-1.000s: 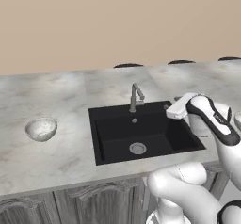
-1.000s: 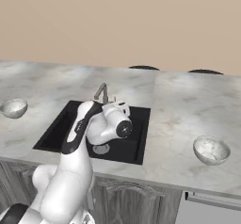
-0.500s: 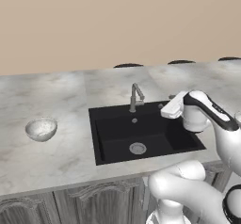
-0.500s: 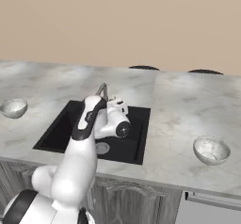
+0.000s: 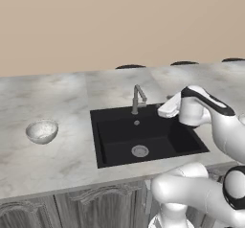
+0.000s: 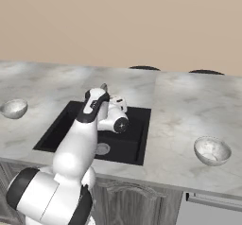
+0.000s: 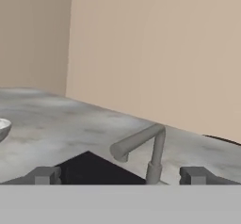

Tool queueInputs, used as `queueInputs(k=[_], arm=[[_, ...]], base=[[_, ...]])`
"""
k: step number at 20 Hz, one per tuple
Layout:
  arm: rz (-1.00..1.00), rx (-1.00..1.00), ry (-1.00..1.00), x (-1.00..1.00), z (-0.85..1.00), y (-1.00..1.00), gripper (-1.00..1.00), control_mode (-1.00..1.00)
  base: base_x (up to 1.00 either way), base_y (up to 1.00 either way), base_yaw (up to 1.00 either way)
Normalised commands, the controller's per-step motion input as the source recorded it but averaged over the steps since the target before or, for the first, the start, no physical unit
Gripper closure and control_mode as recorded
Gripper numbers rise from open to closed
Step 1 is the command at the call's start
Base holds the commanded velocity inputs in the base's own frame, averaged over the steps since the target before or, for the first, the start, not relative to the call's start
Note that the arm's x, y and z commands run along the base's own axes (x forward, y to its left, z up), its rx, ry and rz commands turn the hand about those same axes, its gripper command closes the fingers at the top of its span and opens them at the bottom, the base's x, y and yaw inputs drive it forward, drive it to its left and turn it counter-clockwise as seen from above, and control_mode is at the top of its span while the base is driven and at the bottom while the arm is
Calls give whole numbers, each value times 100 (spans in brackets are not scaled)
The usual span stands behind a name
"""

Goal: Rinse each bowl for a few seconds and place them down in the sink or on the counter.

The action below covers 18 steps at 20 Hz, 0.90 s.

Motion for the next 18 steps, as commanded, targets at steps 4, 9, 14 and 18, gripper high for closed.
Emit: queueInputs(k=[4, 9, 14, 18], arm=[[0, 3, 6, 29, -4, 0, -100, -100], [0, 3, 1, 30, -10, -3, -100, -100], [0, 3, 0, 26, -17, -3, -100, -100], [0, 2, 0, 28, -24, 0, -100, -100]], base=[[0, 0, 0], [0, 0, 0], [0, 0, 0], [0, 0, 0]])
